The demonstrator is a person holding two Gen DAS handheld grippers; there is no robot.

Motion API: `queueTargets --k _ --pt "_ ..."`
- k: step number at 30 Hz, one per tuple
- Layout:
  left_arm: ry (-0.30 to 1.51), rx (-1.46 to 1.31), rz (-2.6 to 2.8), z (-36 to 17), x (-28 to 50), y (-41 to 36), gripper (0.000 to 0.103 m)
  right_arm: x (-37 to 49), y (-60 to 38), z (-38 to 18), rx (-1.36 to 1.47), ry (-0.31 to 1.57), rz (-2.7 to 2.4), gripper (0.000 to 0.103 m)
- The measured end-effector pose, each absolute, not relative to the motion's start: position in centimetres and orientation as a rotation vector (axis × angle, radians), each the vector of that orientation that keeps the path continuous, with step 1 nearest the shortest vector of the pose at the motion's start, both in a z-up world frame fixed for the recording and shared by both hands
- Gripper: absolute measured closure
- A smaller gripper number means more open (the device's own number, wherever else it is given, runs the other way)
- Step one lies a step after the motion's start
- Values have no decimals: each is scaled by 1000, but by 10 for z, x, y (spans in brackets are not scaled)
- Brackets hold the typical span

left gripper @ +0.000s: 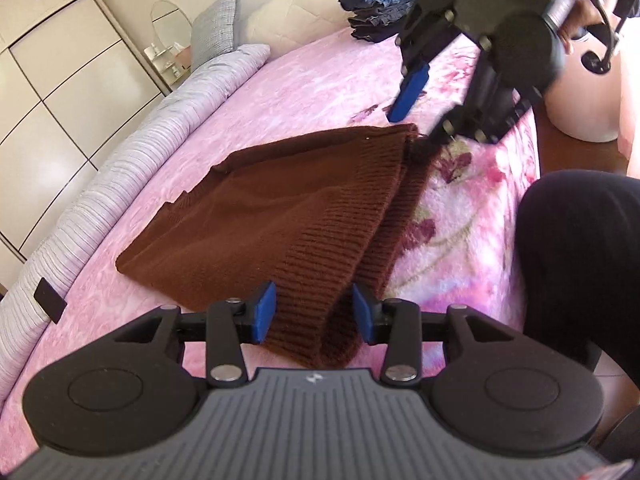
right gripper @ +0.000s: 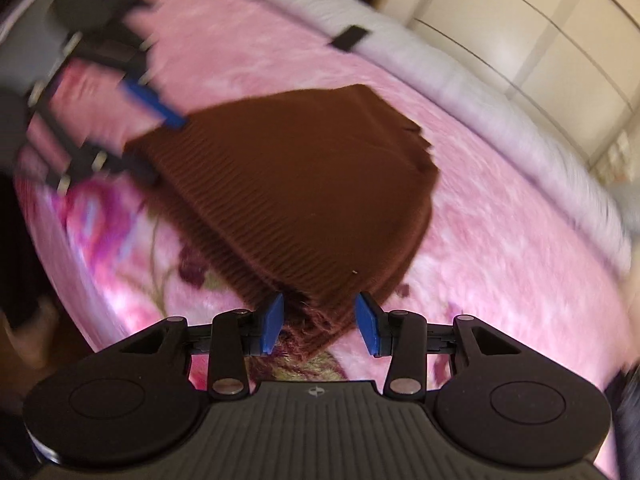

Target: Fold clothes

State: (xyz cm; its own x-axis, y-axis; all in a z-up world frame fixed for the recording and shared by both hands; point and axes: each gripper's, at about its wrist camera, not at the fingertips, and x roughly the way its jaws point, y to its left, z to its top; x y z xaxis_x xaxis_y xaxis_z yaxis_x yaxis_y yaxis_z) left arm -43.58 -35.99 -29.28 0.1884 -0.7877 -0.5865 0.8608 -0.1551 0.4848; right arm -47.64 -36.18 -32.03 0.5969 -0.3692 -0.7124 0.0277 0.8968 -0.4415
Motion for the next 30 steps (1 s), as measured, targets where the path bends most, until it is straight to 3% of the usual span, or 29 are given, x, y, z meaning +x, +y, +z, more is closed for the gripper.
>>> queueTargets --k 6,7,9,10,11,16,17,19,20,24,30 --pt "127 929 -1443 -291 -427 -361 64 -470 -357 -339 -641 914 -203 60" --pt "118 933 -1447 -290 -428 -361 64 -468 -357 -341 -660 909 -199 62" --pt "90 951 -1458 -291 -434 -361 59 -465 -356 -345 -693 901 -184 76" --pt "70 965 -1461 -293 -438 -362 58 -465 -356 -345 -698 895 -185 90" --pt "41 988 -1451 -296 -442 -364 58 -464 -357 -344 -701 890 -187 94" --pt "-92 1118 -1337 -310 -454 -377 58 -469 -361 -317 -604 832 -225 98" --pt "-128 1145 -1309 -312 -455 -378 64 -471 -361 -311 -587 822 -236 98" --pt "-154 1152 -1289 -311 -453 -378 91 -475 -361 -305 -582 812 -254 98" --pt "-155 1141 -1288 -309 -451 -377 94 -476 -361 -304 -586 812 -257 98" --pt "-152 1112 -1330 -298 -451 -362 97 -482 -354 -306 -601 827 -244 99" --pt "-153 1208 -1366 -324 -456 -356 95 -488 -343 -333 -577 882 -218 99"
